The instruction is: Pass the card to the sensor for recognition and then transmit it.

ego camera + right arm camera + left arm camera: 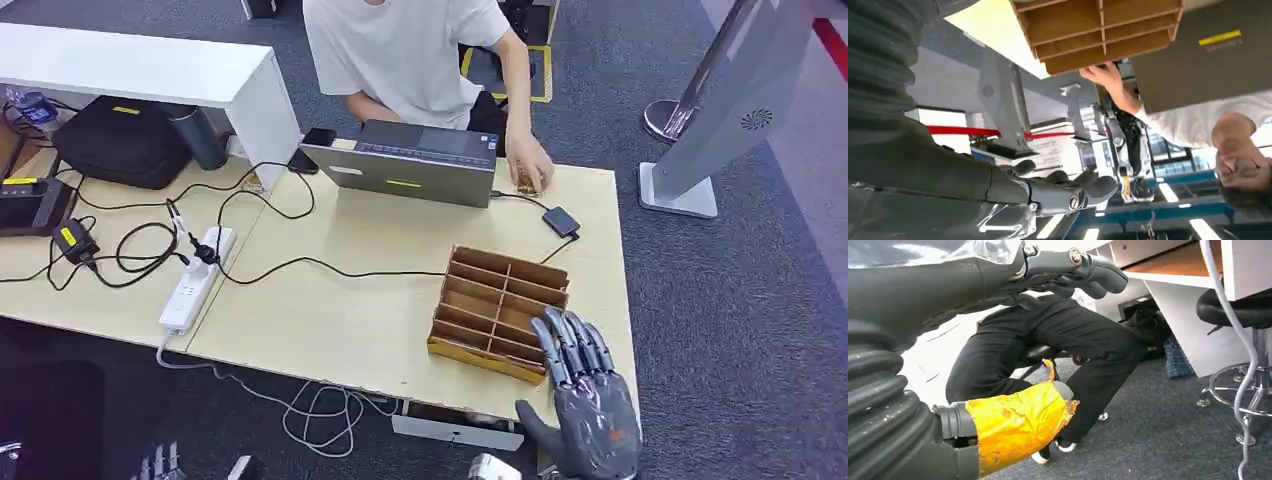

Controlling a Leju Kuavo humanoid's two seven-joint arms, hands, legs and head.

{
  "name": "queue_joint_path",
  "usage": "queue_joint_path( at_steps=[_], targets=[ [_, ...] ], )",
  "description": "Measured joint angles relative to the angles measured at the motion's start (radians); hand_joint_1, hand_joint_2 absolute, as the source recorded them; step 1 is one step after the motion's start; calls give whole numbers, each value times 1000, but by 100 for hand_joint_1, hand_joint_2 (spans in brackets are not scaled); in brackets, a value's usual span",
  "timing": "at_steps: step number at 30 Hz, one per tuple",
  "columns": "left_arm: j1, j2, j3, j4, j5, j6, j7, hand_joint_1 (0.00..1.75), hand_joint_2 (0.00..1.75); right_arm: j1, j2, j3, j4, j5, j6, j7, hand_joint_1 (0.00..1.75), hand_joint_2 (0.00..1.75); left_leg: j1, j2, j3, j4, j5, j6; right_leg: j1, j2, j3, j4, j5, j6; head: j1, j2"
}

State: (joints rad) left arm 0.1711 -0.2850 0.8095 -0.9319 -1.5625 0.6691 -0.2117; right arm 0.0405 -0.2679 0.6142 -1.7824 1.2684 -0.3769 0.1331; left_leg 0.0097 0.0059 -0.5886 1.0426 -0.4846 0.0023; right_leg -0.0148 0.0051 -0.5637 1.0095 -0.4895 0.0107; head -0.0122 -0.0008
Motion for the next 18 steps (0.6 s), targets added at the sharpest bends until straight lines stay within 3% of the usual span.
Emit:
queue_joint_path(
  at_steps=[5, 18],
  targets=[
    [-3, 0, -21, 0, -3, 0, 9, 0, 175, -79, 71, 10, 146, -24, 41, 19, 0, 175, 0, 0, 0, 0, 0, -1, 0, 0, 0, 0, 0, 0, 0, 0],
    [-7, 1, -43, 0, 0, 0, 9, 0, 175, -121, 118, 15, 284, -51, 72, 31, 0, 175, 0, 0, 0, 0, 0, -1, 0, 0, 0, 0, 0, 0, 0, 0]
  ],
)
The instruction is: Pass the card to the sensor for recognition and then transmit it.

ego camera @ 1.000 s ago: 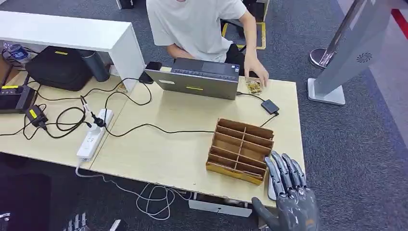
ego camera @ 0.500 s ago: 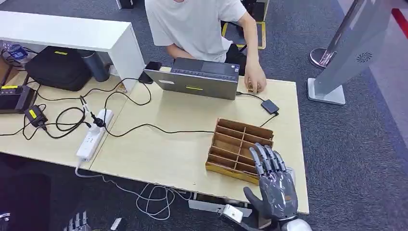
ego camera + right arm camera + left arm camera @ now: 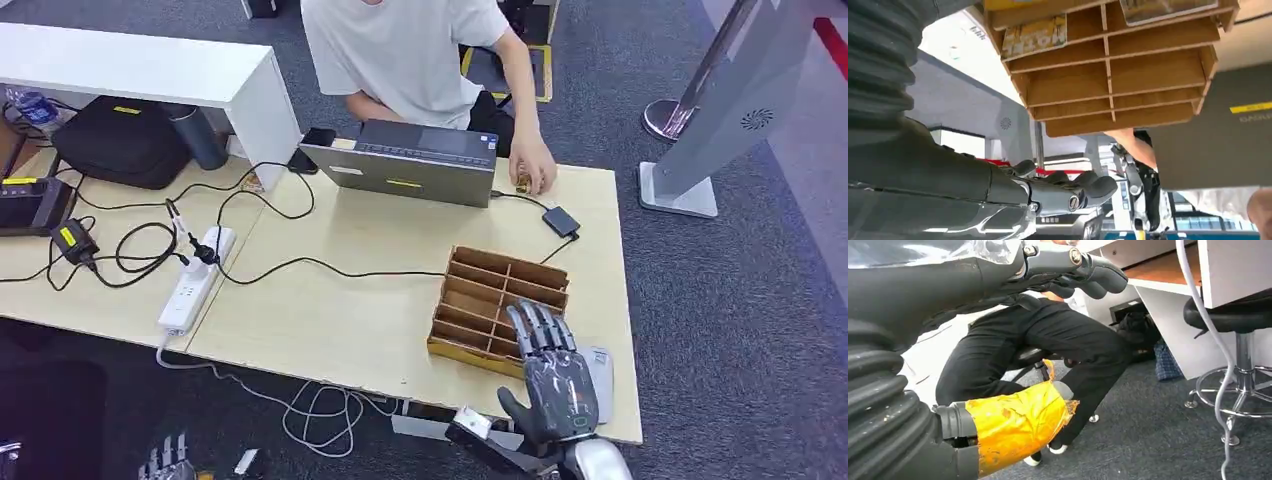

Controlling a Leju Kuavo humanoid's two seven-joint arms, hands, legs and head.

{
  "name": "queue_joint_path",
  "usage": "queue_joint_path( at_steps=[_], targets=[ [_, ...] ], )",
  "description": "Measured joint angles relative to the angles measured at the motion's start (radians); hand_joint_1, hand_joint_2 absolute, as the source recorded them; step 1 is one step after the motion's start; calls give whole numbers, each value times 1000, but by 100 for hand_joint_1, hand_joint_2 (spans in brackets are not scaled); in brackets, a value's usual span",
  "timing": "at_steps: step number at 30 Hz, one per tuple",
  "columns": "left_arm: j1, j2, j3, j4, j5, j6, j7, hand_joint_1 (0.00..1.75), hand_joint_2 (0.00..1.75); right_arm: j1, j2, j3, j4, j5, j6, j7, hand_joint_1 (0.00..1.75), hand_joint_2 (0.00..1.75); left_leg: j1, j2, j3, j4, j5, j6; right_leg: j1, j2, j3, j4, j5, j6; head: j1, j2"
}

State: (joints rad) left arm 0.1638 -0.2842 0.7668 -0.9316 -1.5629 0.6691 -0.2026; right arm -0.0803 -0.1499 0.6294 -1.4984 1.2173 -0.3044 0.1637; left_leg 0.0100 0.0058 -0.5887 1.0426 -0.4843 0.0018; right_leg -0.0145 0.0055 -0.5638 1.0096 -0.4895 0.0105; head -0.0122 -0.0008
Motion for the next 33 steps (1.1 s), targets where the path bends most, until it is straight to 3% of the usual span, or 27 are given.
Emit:
queue_joint_path(
  at_steps=[33],
  targets=[
    [-2, 0, -10, 0, 2, 0, -20, 0, 175, 17, 9, -8, 96, -50, -1, 36, 0, 175, 0, 0, 0, 0, 0, 0, 0, 0, 0, 0, 0, 0, 0, 0]
  ],
)
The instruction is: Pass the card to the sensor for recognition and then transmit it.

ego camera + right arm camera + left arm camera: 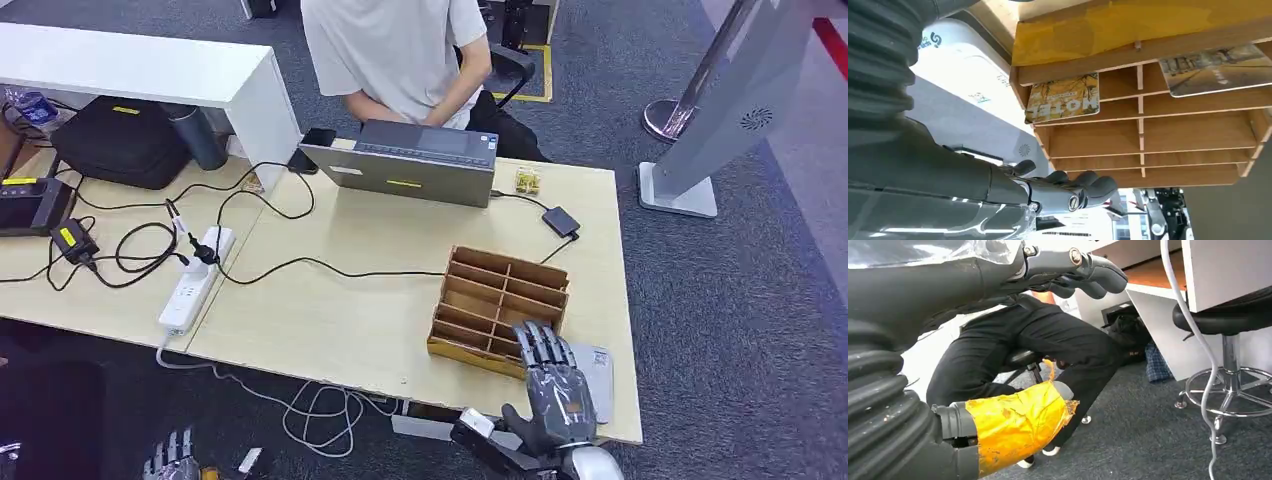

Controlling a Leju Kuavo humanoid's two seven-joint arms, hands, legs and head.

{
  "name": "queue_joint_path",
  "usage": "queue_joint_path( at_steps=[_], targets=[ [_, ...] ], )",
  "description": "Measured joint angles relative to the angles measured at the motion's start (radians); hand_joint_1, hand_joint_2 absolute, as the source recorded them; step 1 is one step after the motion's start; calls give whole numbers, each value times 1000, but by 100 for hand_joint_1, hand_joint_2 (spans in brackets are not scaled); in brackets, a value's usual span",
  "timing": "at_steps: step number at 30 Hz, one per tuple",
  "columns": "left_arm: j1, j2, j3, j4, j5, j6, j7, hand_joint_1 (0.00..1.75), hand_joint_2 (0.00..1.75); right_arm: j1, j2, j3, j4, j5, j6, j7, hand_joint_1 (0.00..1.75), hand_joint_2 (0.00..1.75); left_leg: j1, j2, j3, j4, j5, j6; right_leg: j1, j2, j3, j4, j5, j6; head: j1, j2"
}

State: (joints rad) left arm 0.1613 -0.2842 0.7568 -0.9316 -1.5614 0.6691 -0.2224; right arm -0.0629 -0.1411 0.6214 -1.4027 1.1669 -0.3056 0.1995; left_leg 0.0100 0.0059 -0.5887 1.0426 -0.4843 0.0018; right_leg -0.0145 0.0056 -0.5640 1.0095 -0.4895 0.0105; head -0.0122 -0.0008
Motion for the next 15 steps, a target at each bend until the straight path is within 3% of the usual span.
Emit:
queue_joint_path(
  at_steps=[15],
  targets=[
    [0, 0, -1, 0, 8, 0, 0, 0, 175, 1, 2, -3, 6, -14, 3, 13, 0, 175, 0, 0, 0, 0, 0, 0, 0, 0, 0, 0, 0, 0, 0, 0]
  ],
)
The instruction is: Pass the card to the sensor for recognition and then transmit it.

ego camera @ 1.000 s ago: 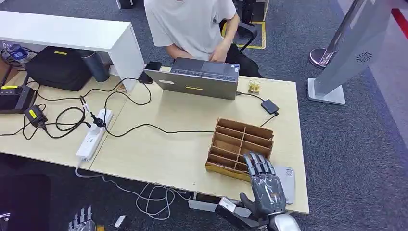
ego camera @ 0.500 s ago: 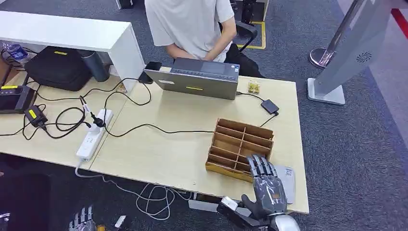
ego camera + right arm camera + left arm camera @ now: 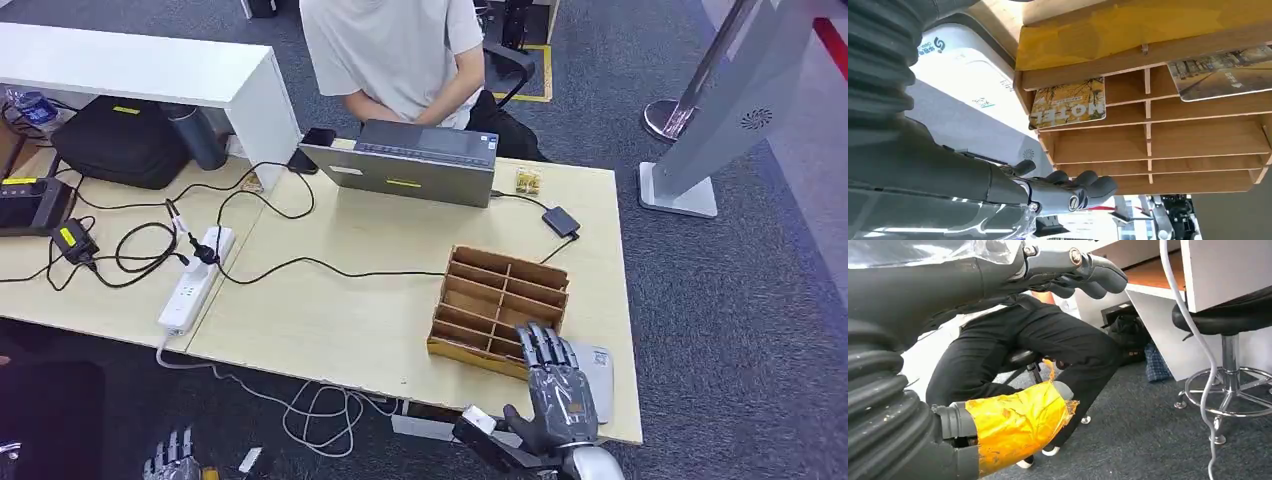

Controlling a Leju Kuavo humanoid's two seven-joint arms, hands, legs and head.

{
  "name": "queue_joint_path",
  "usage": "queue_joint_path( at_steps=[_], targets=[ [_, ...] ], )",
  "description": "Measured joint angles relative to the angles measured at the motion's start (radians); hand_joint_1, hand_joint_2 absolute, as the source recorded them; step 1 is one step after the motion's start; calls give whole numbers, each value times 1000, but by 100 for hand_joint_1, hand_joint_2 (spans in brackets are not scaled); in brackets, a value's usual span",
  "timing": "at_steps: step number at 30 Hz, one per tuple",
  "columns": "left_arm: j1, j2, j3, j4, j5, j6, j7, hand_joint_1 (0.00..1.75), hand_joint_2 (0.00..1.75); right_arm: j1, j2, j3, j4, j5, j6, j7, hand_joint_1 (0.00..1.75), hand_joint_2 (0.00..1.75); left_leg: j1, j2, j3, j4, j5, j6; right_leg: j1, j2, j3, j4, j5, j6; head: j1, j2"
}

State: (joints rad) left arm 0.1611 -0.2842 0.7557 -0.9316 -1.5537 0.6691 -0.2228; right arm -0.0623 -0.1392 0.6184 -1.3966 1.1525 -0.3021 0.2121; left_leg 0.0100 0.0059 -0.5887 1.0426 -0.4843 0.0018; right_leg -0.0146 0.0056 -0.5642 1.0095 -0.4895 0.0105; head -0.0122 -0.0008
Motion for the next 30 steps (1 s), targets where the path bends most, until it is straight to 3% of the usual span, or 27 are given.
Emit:
queue_joint_path(
  at_steps=[30],
  targets=[
    [-1, 0, -3, 0, 0, 0, 0, 0, 175, -2, 6, 0, -9, -8, 31, 18, 0, 175, 0, 0, 0, 0, 0, 0, 0, 0, 0, 0, 0, 0, 0, 0]
  ],
)
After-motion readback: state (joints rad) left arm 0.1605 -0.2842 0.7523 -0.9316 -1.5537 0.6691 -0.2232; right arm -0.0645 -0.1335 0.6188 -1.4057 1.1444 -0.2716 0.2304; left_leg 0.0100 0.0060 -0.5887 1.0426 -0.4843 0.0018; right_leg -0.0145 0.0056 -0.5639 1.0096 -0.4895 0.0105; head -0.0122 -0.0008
